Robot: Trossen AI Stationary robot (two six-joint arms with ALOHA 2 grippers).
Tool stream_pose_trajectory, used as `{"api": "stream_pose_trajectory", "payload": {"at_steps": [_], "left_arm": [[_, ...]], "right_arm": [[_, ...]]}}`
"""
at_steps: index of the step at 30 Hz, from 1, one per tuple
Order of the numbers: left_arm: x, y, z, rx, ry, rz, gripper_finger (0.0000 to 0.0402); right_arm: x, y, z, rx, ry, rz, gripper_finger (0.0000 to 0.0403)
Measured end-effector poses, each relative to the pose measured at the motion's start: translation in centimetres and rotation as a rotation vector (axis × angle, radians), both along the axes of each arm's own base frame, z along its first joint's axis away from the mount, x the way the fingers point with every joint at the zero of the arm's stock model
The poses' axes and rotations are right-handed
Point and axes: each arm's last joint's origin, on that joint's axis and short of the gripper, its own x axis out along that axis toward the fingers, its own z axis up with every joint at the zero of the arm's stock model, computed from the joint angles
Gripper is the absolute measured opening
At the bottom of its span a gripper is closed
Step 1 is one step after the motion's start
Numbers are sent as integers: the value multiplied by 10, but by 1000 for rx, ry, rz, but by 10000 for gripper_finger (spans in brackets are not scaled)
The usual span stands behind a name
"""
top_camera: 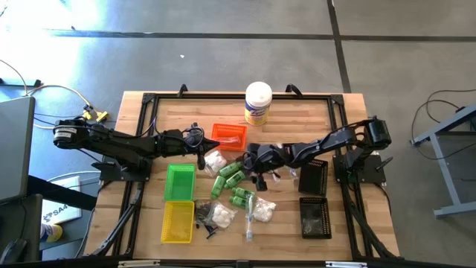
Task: Pick & Place Travel size toiletries
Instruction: Put the green shampoo into the top black bin
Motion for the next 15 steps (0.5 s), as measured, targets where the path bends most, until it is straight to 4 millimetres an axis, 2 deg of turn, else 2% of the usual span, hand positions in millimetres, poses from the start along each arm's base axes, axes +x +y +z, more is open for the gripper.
{"api": "stream_pose_trajectory", "payload": {"at_steps": [6, 15], "left_arm": [[0, 0, 0, 0, 0, 0, 7], [0, 0, 0, 0, 0, 0, 7]], "right_arm": [[10, 6, 17, -8, -20, 6, 231], [21, 8, 29, 3, -52, -5, 231]]}}
